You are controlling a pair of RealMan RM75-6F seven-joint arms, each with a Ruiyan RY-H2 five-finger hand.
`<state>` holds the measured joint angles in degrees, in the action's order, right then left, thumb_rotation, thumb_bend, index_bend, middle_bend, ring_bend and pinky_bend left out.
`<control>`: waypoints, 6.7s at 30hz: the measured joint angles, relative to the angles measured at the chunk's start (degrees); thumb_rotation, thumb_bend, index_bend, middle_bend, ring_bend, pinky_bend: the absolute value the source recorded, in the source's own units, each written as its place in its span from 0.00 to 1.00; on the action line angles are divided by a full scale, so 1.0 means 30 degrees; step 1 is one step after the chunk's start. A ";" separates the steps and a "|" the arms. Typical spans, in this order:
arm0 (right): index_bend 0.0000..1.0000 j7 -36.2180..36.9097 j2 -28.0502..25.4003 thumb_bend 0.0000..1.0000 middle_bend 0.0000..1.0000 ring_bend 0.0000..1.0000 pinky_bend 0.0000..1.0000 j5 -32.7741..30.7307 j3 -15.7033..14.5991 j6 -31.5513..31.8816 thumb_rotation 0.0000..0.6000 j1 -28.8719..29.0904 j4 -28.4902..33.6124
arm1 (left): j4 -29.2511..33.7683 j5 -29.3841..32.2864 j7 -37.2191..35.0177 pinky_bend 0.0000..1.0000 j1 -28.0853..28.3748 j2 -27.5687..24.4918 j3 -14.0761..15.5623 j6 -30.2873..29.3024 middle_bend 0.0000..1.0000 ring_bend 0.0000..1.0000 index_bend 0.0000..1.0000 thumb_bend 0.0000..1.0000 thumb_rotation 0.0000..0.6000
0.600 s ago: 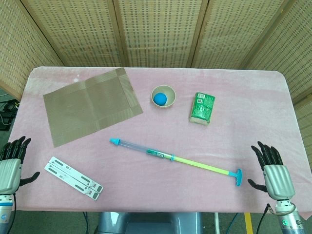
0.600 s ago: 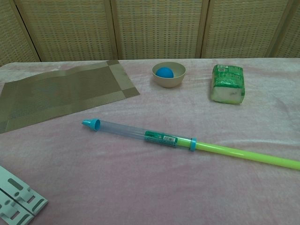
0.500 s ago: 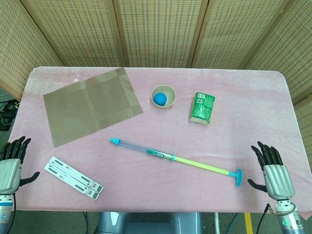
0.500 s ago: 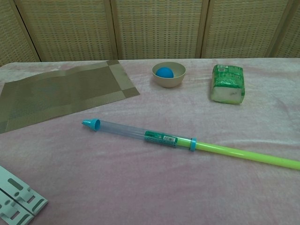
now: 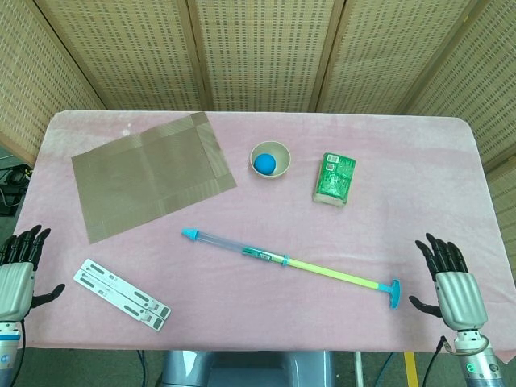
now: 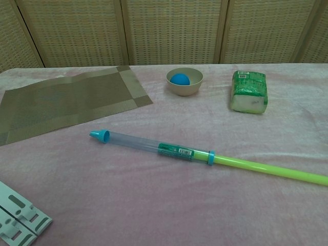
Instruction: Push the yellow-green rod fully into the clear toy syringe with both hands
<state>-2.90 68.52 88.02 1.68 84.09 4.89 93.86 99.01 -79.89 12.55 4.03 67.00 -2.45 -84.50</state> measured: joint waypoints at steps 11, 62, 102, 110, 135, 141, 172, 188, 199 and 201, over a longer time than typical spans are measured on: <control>0.26 -0.0565 0.0342 0.15 0.53 0.51 0.40 0.0046 0.0253 0.0171 1.00 0.0091 0.0188 | 0.0000 0.0218 -0.0529 0.00 -0.0184 -0.0192 -0.0191 -0.0275 0.00 0.00 0.00 0.16 1.00; 0.52 -0.8280 0.4675 0.48 1.00 1.00 0.75 -1.0896 0.1324 -0.5886 1.00 0.3929 0.0139 | -0.0104 0.0518 -0.1060 0.00 0.0018 -0.0318 -0.0254 0.0412 0.00 0.00 0.00 0.16 1.00; 0.85 -0.7738 0.4937 0.66 1.00 1.00 0.75 -0.9070 0.1275 -0.4439 1.00 0.4115 0.0491 | -0.0159 0.0526 -0.1495 0.00 0.0038 -0.0437 -0.0267 0.0503 0.00 0.00 0.00 0.16 1.00; 0.85 -0.8025 0.3855 0.66 1.00 1.00 0.75 -1.0211 0.2246 -0.4817 1.00 0.4627 0.2527 | -0.0103 0.0551 -0.1500 0.00 0.0049 -0.0475 -0.0262 0.0550 0.00 0.00 0.00 0.15 1.00; 0.85 -0.6714 -0.0362 0.66 1.00 1.00 0.75 -1.2144 0.3716 -0.7762 1.00 0.7017 0.5037 | 0.0470 0.4443 0.1599 0.28 0.4655 -0.1543 -0.3315 0.5378 0.28 0.27 0.10 0.18 1.00; 0.85 -0.6523 -0.0544 0.66 1.00 1.00 0.75 -1.2698 0.3754 -0.8011 1.00 0.7501 0.4994 | 0.0024 0.5930 0.2487 0.57 0.6175 -0.1394 -0.4029 0.6748 0.72 0.63 0.17 0.19 1.00; 0.85 -0.5573 -0.1940 0.66 1.00 1.00 0.76 -1.3701 0.3275 -0.8373 1.00 0.8515 0.5872 | -0.2329 1.7007 0.7846 0.65 1.5579 0.1532 -0.3464 1.2929 0.82 0.72 0.37 0.19 1.00; 0.85 -0.4932 -0.2297 0.66 1.00 1.00 0.76 -1.3465 0.2893 -0.8443 1.00 0.8712 0.6261 | -0.2248 1.7433 0.7921 0.65 1.6885 0.2410 -0.2384 1.1969 0.82 0.72 0.41 0.27 1.00; 0.85 -0.4855 -0.2456 0.66 1.00 1.00 0.76 -1.3233 0.2700 -0.8162 1.00 0.8793 0.6631 | -0.2070 1.6804 0.7441 0.65 1.7075 0.2796 -0.2077 1.1245 0.82 0.72 0.60 0.42 1.00; 0.85 -0.4894 -0.2485 0.66 1.00 1.00 0.76 -1.3208 0.2676 -0.8089 1.00 0.8808 0.6716 | -0.1983 1.6643 0.7319 0.65 1.7061 0.2794 -0.2051 1.1131 0.82 0.72 0.61 0.43 1.00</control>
<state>-17.59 61.06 48.40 9.70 59.83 31.32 114.01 93.06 -29.96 34.51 55.21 75.38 -8.61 -51.11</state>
